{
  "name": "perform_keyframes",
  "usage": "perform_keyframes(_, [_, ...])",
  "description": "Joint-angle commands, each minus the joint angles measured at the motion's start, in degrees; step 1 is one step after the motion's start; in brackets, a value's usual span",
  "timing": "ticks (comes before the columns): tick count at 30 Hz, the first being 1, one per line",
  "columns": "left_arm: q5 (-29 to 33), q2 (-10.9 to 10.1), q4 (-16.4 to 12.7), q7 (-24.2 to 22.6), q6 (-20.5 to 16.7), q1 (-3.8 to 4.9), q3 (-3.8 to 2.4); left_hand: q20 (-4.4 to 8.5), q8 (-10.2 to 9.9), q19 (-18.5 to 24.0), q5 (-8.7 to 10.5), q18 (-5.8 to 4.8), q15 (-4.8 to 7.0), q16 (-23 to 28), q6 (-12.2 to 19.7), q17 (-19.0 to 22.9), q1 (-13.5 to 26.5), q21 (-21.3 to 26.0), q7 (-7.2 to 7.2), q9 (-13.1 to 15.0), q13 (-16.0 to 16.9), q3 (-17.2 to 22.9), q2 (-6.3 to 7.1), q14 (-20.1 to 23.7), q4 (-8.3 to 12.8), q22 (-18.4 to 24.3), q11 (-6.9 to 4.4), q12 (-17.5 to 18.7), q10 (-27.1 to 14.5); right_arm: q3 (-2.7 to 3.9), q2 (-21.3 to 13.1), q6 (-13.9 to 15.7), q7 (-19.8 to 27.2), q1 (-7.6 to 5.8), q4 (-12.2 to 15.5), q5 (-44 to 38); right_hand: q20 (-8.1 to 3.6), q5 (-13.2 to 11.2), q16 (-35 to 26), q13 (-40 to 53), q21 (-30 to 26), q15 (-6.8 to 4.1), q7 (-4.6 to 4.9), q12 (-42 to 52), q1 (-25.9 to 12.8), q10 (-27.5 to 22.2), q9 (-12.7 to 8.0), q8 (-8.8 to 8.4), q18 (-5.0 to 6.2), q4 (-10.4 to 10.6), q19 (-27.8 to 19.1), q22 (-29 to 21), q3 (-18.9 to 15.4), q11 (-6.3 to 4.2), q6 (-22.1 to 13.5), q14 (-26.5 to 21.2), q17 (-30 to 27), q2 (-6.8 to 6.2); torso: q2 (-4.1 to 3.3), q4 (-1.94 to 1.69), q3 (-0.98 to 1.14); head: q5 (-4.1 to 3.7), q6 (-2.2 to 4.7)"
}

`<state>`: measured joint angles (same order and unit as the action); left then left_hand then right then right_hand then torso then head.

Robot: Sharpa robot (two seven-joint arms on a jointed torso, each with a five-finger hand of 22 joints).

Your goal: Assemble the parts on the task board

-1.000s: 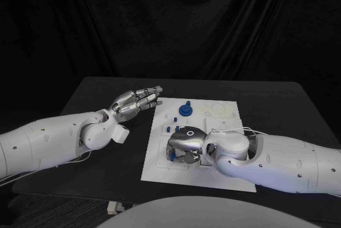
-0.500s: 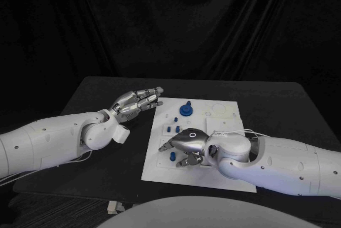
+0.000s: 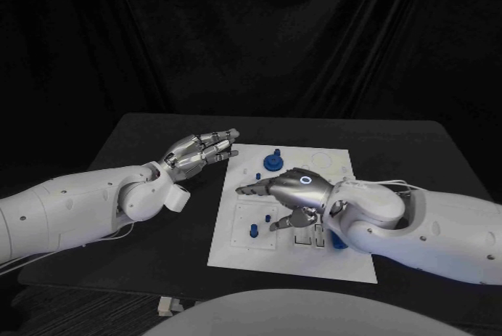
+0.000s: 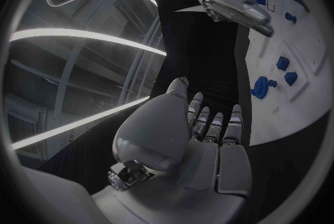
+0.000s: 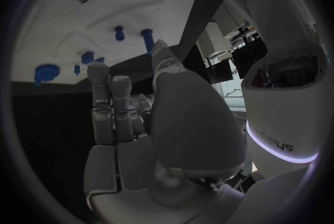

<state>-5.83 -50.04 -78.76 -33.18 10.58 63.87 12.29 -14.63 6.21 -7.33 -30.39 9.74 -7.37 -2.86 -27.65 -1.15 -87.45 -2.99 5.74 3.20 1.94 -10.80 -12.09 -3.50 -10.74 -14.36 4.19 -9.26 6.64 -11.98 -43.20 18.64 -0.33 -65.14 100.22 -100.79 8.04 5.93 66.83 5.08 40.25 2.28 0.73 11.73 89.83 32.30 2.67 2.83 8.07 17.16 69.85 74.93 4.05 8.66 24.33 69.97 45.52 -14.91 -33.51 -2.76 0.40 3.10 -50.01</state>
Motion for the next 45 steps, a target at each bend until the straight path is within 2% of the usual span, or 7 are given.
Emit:
perform_keyframes(1, [0.2,0.1,0.0,-0.6,0.9,-0.14,-0.05,-0.02,0.2,-0.4,-0.25,0.69,0.25,-0.3,-0.3,0.0,0.0,-0.3,0.00,0.1,0.1,0.3,-0.57,-0.3,0.0,0.0,0.04,-0.3,0.2,0.10,-2.5,10.7,4.4,-2.79,2.5,6.7,-0.06,0.3,0.9,0.5,1.2,-0.21,0.55,2.0,-0.4,1.2,0.3,0.35,0.30,-0.1,1.0,3.9,1.3,-0.17,2.1,0.9,0.8,1.13,-0.06,-0.03,0.00,-0.03,0.01])
perform_keyframes(2, [0.2,0.1,0.0,-0.6,0.9,-0.15,-0.05,-0.02,0.2,-0.4,-0.25,0.69,0.25,-0.3,-0.3,0.0,0.0,-0.3,0.00,0.1,0.1,0.3,-0.57,-0.3,0.0,0.0,0.04,-0.3,0.2,0.10,-3.6,11.8,5.0,-3.96,3.4,9.3,-0.13,0.9,2.9,1.7,4.9,-0.21,3.28,6.0,0.1,5.7,1.3,2.18,-0.25,-0.6,3.1,4.8,3.5,-0.29,9.5,3.0,3.4,4.50,-0.07,-0.02,-0.01,-0.08,0.01])
perform_keyframes(7, [0.2,0.0,0.1,-0.7,0.7,-0.18,-0.05,-0.04,0.2,-0.4,-0.27,0.69,0.25,-0.3,-0.2,0.0,0.0,-0.4,0.00,0.1,0.1,0.3,-0.64,-0.3,0.0,-0.1,0.05,-0.4,0.2,0.10,-8.0,12.1,4.6,-8.80,5.5,18.4,-0.99,2.2,4.2,10.2,7.4,-1.53,8.02,23.8,-1.1,18.3,3.7,6.74,-0.46,-2.5,4.7,5.1,3.8,-3.52,24.4,4.5,4.3,7.70,-0.04,-0.03,0.00,-0.67,0.01])
perform_keyframes(10, [0.2,0.1,0.1,-0.7,0.6,-0.21,-0.05,-0.04,0.2,-0.4,-0.27,0.69,0.25,-0.3,-0.2,0.0,0.0,-0.4,0.00,0.1,0.1,0.3,-0.64,-0.3,0.0,-0.1,0.05,-0.4,0.2,0.09,-10.6,8.3,1.2,-10.57,5.5,20.9,-2.45,2.5,4.9,42.8,7.3,-3.53,6.13,57.3,-3.0,29.7,5.5,9.48,-0.87,-3.8,4.9,5.1,3.0,-5.71,31.7,5.6,5.6,9.23,0.02,-0.01,-0.05,-1.14,0.01])
perform_keyframes(15, [0.2,-0.1,0.0,-0.6,0.6,-0.27,-0.05,-0.05,0.3,-0.5,-0.30,0.69,0.25,-0.3,-0.2,-0.1,-0.1,-0.4,0.00,0.1,0.1,0.4,-0.69,-0.3,0.0,-0.1,0.05,-0.4,0.2,0.08,-13.4,-1.9,-7.0,-11.21,4.4,20.0,-4.43,2.7,22.5,84.9,35.6,-5.14,3.97,78.3,-14.0,57.7,7.3,10.96,-5.27,-0.7,15.9,11.5,0.8,-8.08,36.9,19.5,42.5,11.36,0.13,0.01,-0.13,-1.62,0.01])
perform_keyframes(28, [0.2,0.1,0.4,-0.8,0.8,-1.06,-0.05,-0.11,0.4,-0.5,-0.40,0.69,0.25,-0.4,-0.6,-0.1,-0.1,-0.4,0.09,0.1,0.2,0.5,-0.92,-0.4,0.0,0.0,0.20,-0.8,0.5,0.06,-16.9,-17.2,-22.1,-9.01,3.0,13.7,-7.75,1.7,23.2,84.9,49.8,-8.48,0.65,78.3,-40.0,57.7,12.9,13.38,-8.07,-0.4,20.1,15.1,0.1,-10.85,45.7,20.0,44.5,14.98,0.10,0.13,-0.07,-2.25,0.01])
perform_keyframes(45, [0.2,-0.1,0.6,-0.8,0.6,-1.48,-0.05,-0.09,0.6,0.5,-0.50,0.59,0.18,-0.4,-1.0,-0.1,-0.3,0.1,0.37,0.1,0.2,0.7,-0.97,-0.4,0.1,1.5,0.57,-1.0,0.7,0.05,-18.2,-29.2,-31.1,-7.87,4.5,20.1,-8.48,0.8,23.2,84.9,49.8,-9.31,-0.34,78.3,-39.9,57.7,14.9,13.78,-8.07,-0.6,20.1,15.1,2.3,-11.78,48.5,20.0,44.5,13.62,0.15,0.05,-0.11,-2.82,0.01])
